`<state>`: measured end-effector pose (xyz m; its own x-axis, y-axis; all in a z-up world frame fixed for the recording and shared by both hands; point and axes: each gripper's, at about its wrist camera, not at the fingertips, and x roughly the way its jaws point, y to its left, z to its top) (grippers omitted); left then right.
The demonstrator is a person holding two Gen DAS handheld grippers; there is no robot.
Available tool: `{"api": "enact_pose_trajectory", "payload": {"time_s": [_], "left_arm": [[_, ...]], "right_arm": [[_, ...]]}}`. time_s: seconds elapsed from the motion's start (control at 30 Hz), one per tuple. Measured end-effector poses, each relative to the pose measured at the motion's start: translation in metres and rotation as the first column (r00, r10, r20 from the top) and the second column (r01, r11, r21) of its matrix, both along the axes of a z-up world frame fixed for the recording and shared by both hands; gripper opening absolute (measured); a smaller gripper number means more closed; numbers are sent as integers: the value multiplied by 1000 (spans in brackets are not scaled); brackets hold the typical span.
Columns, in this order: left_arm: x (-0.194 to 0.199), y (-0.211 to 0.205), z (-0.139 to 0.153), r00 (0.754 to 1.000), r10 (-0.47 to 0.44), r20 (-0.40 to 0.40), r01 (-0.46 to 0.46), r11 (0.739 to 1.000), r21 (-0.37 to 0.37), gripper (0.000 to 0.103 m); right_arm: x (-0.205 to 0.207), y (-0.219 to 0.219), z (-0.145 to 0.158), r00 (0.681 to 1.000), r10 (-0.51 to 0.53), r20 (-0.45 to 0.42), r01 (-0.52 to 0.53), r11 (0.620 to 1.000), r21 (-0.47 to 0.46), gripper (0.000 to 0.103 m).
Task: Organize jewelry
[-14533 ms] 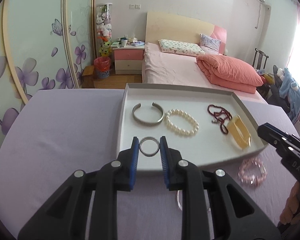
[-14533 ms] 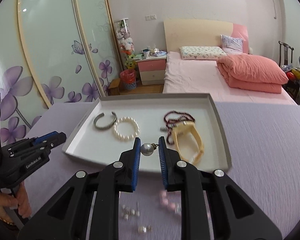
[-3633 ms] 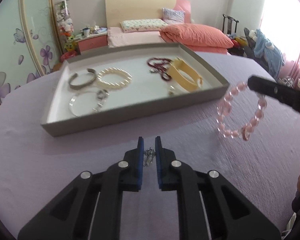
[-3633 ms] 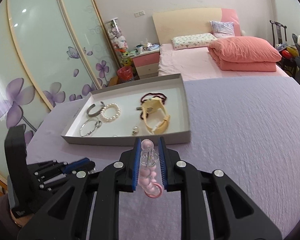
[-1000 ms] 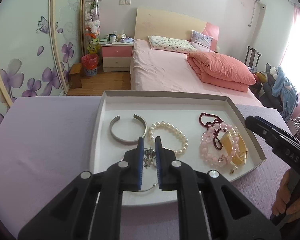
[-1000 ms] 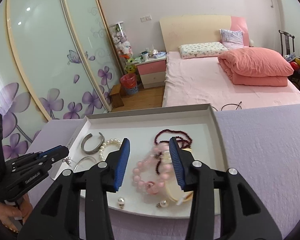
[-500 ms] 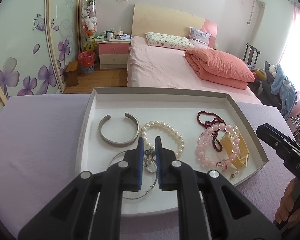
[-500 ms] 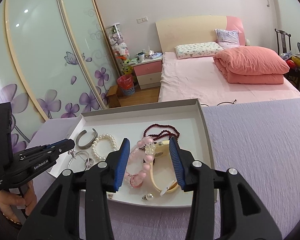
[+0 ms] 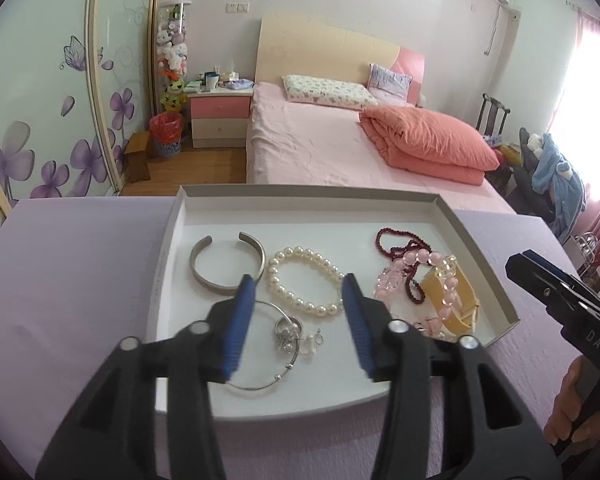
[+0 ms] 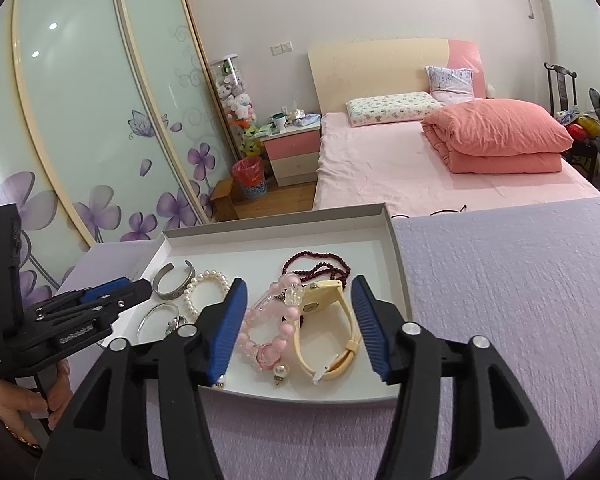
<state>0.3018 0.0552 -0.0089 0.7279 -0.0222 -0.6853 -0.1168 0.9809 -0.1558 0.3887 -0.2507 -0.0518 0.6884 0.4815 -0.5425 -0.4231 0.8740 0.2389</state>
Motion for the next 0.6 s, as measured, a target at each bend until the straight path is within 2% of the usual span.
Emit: {"api": "enact_pose_trajectory", "payload": {"time_s": [0.07,0.17,0.23,0.33,0.43,0.6], "left_arm": [[-7,3,5,1000,13,20,-13,1000,-4,67],[-22,7,15,997,35,64,-36,999,10,82],[-33,10,22,994,49,98,-52,998,28,89],[-53,12,32,986,59,155,-69,996,60,95],[-75,12,43,975,55,216,-71,995,69,101],[-108,10,52,958,59,281,-84,994,76,101]], "right_arm": [[-4,-2,3,1000,-9,13,8,1000,4,71],[-10,-2,8,999,-16,32,15,1000,8,84],[-17,-2,12,998,-19,56,19,1000,7,92],[-29,1,19,995,-21,96,22,1000,-9,97],[-40,5,24,991,-23,128,25,1000,-14,99],[-60,7,28,985,-52,162,54,998,-12,101]]}}
